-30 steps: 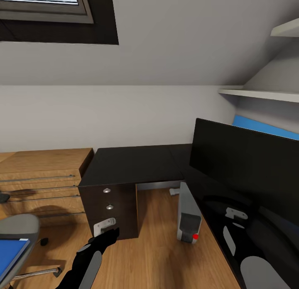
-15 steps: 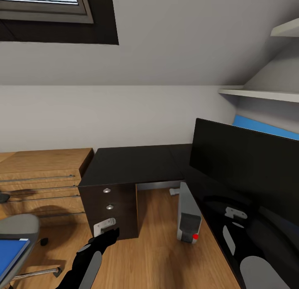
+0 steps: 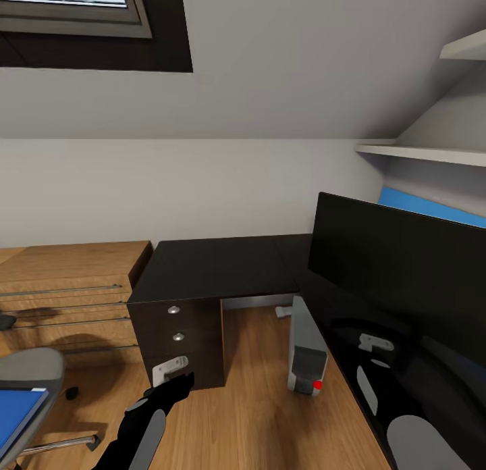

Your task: In the bedroom, organize the workspace by keeping the computer under the desk, ensuring the monitor is on the desk, placing the keyboard on the desk next to the monitor, placing the mouse on the desk next to the keyboard, moving the folder from the swivel chair onto the desk next to the mouse, stacking the notebook on top of the folder with the pen on top of the notebook, and positioning the swivel chair next to the desk.

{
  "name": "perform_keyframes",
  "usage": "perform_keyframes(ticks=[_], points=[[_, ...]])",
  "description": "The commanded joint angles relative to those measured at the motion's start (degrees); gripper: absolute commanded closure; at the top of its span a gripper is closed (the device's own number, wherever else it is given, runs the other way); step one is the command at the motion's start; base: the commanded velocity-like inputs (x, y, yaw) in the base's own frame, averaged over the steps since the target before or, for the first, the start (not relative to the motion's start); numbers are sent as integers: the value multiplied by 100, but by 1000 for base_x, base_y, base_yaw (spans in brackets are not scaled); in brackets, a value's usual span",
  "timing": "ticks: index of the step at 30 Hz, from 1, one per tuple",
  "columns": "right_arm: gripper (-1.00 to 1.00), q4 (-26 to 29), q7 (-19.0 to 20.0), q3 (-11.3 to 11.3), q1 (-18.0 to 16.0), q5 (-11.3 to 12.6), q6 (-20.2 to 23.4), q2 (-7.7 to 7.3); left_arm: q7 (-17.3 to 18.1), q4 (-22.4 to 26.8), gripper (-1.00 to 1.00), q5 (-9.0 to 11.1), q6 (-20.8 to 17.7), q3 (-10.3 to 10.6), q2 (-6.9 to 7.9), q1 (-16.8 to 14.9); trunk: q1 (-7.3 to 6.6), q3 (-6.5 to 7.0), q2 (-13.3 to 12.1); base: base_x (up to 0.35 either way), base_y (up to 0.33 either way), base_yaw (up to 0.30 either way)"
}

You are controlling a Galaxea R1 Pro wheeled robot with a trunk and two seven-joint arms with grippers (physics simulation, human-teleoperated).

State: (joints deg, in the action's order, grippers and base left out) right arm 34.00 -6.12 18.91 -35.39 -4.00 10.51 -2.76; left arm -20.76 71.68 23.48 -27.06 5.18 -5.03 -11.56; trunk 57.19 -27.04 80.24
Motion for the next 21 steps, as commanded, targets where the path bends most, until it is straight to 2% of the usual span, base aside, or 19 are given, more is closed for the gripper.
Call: perform_keyframes(ticks=[1,8,11,17,21], points=[[100,10,0,5,-3,-40,38,3,-57,7,-100,60,-12,9,2,-2,0,-6,4,0,0,0],[100,10,4,-52,-3,-38,38,65,-59,2,-100,60,-10,9,-2,-4,0,-6,4,0,0,0],[100,10,11,-165,-3,-33,40,135,-60,-2,-100,60,-11,13,-4,-2,0,-6,4,0,0,0],[100,14,60,-496,-3,-31,29,375,-57,-4,-100,60,-13,17,-7,-4,0,-6,4,0,0,0],[100,16,69,-617,-3,-33,23,624,-59,-31,-100,60,-10,17,-7,-4,0,-6,4,0,0,4]])
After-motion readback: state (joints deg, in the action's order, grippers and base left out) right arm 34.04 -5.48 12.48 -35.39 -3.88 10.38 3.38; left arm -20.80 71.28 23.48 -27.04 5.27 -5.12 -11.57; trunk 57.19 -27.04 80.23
